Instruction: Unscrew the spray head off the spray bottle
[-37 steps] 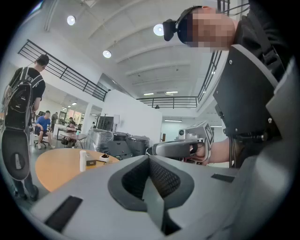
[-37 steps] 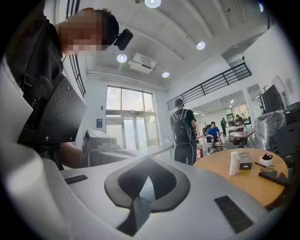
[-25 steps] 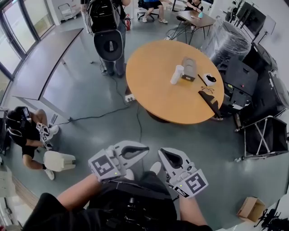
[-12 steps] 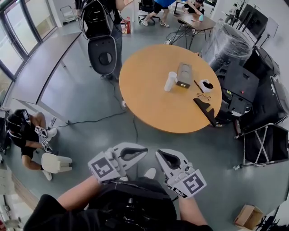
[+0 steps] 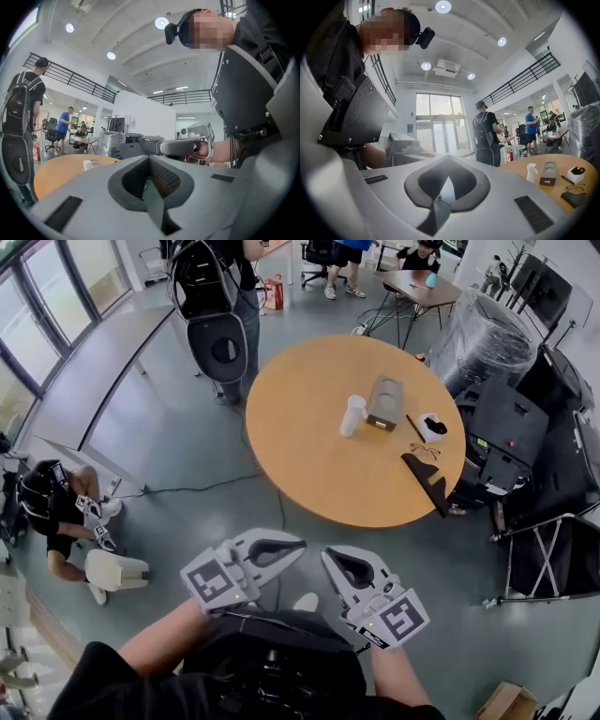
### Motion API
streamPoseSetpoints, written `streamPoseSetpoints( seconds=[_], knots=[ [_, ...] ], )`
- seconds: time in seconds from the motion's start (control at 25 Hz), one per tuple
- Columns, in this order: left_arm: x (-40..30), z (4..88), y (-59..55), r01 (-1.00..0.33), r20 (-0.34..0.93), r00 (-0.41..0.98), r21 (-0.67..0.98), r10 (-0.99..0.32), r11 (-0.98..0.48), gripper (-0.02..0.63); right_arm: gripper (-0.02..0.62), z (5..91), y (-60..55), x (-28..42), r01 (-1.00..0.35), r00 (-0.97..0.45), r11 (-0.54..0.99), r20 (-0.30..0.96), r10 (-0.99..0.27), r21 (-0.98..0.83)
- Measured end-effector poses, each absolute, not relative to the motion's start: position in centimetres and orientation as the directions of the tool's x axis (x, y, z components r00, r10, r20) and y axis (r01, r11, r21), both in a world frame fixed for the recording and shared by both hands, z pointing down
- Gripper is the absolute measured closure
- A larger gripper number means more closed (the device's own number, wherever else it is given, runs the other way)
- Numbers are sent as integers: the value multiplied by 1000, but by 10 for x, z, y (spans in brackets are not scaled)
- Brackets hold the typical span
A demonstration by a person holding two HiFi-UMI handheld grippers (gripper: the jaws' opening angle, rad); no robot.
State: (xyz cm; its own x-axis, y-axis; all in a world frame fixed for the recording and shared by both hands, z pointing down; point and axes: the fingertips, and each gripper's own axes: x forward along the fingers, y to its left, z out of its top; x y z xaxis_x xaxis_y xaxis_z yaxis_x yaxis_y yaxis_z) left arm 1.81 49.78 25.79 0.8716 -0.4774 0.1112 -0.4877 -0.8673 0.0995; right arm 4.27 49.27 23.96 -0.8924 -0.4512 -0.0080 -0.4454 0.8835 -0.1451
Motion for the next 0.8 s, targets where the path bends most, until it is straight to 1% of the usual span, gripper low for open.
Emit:
streamPoseSetpoints(
  seconds=[0.4, 0.56, 0.8],
  knots=[
    [33, 267, 461, -488, 135, 870, 101, -474, -867, 604, 598, 247, 455, 53, -419, -906, 894, 2, -424, -160],
    [23, 268, 435, -476, 123, 878, 106, -464, -873, 604, 598, 251, 432, 41, -435, -899, 887, 9, -439, -158],
    [-10, 267, 392, -442, 124, 894, 98, -430, -892, 604, 598, 253, 391, 8, -482, -875, 863, 25, -484, -149]
  ],
)
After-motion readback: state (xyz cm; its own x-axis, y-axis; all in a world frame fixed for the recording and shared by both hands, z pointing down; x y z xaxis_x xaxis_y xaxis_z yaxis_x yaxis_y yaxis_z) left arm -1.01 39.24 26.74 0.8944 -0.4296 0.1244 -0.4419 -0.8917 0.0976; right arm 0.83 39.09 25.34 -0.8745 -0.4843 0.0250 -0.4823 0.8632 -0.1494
